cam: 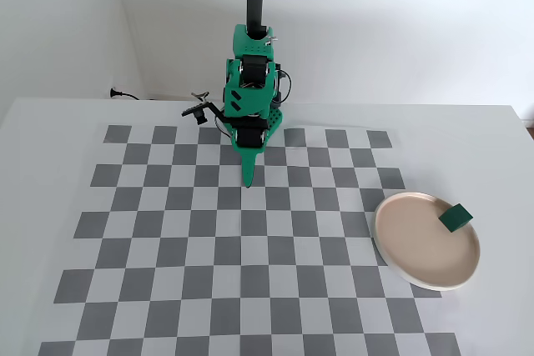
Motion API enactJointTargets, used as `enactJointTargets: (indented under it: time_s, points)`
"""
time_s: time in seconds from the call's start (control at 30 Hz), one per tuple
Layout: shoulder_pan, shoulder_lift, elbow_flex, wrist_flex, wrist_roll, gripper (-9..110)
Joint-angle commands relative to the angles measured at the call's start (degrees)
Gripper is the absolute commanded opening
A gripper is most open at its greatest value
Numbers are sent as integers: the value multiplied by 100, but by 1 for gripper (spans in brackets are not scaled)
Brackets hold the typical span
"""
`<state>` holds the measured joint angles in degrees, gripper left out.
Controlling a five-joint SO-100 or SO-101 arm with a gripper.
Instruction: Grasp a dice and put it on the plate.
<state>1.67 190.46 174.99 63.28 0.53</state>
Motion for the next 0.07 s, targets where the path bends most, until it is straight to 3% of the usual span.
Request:
enactJointTargets:
  time_s: [0.0,0.03]
  points:
    - [-26,70,-70,-9,-26,-4]
    - [-26,70,-70,-9,-26,-4]
